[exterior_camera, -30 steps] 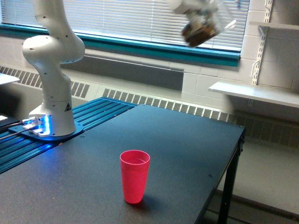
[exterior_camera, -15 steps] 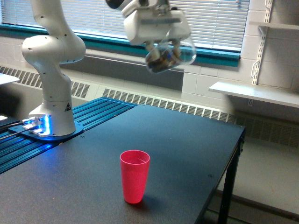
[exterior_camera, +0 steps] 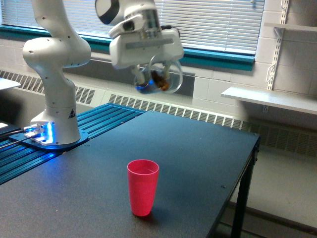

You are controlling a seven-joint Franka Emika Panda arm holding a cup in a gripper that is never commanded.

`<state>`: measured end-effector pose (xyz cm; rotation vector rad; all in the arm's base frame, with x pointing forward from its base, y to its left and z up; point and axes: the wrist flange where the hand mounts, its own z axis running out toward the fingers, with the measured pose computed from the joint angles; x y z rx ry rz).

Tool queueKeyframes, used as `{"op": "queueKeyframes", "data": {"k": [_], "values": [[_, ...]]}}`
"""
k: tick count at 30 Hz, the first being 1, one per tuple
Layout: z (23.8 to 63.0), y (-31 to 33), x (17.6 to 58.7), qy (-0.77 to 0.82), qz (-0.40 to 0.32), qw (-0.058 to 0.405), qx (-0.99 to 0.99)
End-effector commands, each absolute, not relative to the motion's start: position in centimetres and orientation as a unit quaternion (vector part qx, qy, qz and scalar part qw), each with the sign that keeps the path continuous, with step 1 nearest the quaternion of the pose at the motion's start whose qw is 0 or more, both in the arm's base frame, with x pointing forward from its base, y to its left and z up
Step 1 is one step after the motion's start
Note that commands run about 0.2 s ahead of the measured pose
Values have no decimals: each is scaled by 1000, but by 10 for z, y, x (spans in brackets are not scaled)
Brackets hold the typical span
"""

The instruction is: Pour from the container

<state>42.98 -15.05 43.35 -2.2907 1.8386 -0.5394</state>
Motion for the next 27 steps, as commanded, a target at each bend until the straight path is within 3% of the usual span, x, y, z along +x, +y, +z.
{"op": "queueKeyframes", "data": {"k": [1, 27], "values": [[420, -170, 417, 635, -169, 85, -749], [343, -214, 397, 676, -89, 97, -725]]}}
